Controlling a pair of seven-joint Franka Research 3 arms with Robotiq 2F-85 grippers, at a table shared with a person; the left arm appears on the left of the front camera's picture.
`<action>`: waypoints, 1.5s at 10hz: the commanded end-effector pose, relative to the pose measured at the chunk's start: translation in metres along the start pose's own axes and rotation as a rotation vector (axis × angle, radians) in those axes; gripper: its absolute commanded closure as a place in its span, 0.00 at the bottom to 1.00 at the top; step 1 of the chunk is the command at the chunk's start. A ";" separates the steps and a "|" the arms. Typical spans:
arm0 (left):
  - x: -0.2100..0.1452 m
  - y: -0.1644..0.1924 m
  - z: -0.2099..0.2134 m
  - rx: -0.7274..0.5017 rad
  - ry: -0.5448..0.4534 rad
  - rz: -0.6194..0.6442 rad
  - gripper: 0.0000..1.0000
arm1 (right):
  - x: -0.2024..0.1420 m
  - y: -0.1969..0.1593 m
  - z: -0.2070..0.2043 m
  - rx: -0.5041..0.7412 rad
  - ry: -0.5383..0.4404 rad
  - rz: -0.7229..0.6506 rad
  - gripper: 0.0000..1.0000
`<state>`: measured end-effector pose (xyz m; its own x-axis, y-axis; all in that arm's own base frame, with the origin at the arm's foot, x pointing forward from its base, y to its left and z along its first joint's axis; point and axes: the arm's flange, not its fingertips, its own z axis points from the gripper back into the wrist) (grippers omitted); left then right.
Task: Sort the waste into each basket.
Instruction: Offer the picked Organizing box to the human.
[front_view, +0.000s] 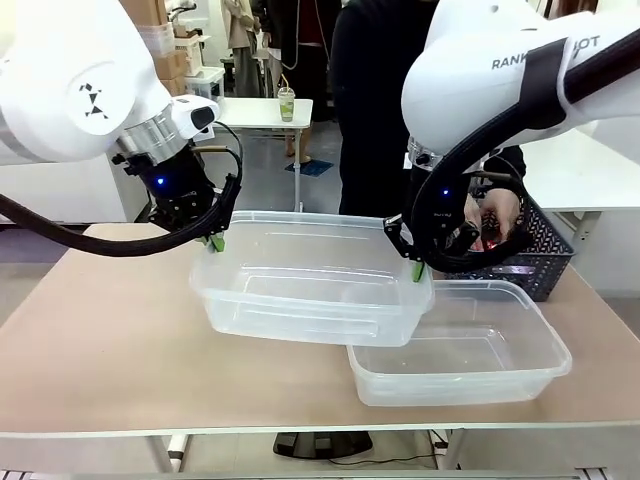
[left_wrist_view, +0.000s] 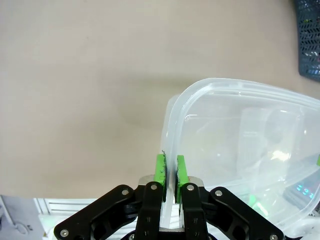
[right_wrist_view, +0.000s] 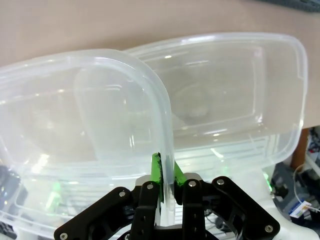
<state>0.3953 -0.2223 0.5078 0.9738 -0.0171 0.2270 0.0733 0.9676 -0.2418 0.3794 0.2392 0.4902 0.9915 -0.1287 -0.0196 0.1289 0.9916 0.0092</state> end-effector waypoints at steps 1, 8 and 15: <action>0.000 -0.003 0.003 0.000 -0.010 0.014 0.90 | 0.000 -0.001 0.003 -0.012 0.003 0.005 0.94; 0.000 -0.003 0.003 0.000 -0.010 0.014 0.90 | 0.000 -0.001 0.003 -0.012 0.003 0.005 0.94; 0.000 -0.003 0.003 0.000 -0.010 0.014 0.90 | 0.000 -0.001 0.003 -0.012 0.003 0.005 0.94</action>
<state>0.3953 -0.2224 0.5078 0.9738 -0.0172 0.2267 0.0734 0.9676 -0.2417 0.3795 0.2392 0.4902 0.9915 -0.1289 -0.0196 0.1291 0.9916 0.0090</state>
